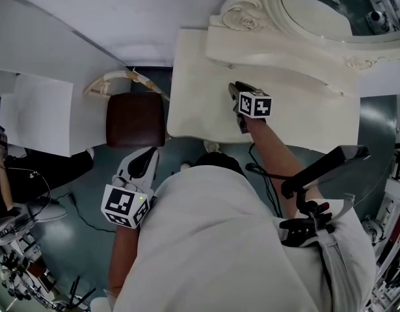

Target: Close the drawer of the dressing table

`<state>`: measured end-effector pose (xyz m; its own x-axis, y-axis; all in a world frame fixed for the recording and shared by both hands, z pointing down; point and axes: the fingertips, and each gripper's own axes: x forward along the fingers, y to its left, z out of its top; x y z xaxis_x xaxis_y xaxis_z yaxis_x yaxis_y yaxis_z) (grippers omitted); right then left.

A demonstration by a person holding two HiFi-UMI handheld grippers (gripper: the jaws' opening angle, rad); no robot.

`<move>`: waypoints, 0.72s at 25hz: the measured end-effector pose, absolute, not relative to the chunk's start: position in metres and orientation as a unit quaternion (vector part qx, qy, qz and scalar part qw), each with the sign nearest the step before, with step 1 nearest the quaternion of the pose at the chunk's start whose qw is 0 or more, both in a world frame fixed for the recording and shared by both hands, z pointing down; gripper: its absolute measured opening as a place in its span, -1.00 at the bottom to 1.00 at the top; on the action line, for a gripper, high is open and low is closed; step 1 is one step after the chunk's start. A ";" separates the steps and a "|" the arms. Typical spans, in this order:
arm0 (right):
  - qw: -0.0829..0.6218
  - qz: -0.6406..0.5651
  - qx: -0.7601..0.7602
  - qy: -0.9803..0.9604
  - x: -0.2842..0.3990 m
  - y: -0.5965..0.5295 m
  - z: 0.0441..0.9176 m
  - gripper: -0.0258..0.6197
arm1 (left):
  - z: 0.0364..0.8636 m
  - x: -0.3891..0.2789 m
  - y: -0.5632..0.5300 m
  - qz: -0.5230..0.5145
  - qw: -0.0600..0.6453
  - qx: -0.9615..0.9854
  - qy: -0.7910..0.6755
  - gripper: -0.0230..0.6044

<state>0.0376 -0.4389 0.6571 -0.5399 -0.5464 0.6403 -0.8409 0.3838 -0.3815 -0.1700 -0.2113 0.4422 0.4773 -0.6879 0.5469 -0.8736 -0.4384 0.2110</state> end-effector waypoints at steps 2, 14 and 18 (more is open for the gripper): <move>0.209 0.349 0.434 -0.804 0.039 -0.426 0.653 -0.69 | 0.441 -0.171 -0.205 0.192 0.236 0.830 -0.467 -0.92; 0.213 0.342 0.429 -0.809 0.025 -0.328 0.619 -0.93 | 0.439 -0.183 -0.151 0.181 0.233 0.851 -0.434 -0.92; 0.212 0.342 0.407 -0.820 0.008 -0.285 0.603 -0.93 | 0.439 -0.189 -0.129 0.179 0.230 0.857 -0.424 -0.92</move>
<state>0.0082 -0.2853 0.6026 -0.5790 -0.5223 0.6260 -0.8124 0.4344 -0.3889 -0.1894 -0.1290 0.4390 0.5764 -0.6446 0.5022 -0.8095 -0.5346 0.2429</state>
